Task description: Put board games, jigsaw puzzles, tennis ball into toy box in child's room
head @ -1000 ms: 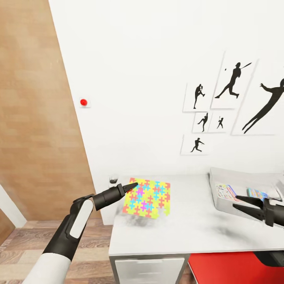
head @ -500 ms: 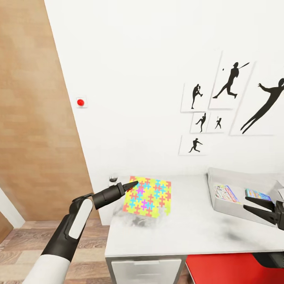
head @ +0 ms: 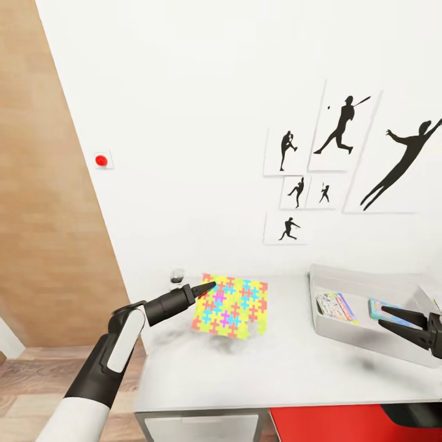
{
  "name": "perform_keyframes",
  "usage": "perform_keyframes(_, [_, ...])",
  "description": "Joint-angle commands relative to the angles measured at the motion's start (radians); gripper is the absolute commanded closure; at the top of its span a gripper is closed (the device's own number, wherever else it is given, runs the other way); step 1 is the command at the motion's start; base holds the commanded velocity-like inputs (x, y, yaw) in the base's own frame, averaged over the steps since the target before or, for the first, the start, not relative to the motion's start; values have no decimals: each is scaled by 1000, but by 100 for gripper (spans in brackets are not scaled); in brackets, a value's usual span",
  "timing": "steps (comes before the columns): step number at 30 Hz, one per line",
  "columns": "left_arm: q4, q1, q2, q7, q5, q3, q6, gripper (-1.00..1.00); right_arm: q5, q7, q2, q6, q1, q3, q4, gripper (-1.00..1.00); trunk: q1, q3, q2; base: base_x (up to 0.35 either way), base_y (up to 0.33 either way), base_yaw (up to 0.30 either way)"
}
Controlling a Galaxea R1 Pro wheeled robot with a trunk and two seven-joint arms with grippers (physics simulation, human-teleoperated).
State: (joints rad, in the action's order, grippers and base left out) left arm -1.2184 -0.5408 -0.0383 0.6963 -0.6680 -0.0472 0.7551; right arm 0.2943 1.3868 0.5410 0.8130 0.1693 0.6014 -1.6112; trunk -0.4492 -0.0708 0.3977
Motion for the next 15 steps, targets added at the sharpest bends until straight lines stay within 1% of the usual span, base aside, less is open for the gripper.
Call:
perform_keyframes(1, [0, -1, -1, 0, -3, 0, 6, 100, 2, 2, 0, 9, 1, 0, 1, -100, -1, -2, 2, 79, -264, 0])
perform_keyframes(10, [-1, -1, -1, -1, -3, 0, 6, 100, 0, 2, -1, 13, 1, 0, 1, -100, -1, -2, 2, 57, -269, -1])
perform_keyframes(15, [-1, -1, -2, -1, -3, 1, 6, 100, 0, 1, -2, 18, 1, 0, 1, -100, -1, -2, 2, 14, -228, -78])
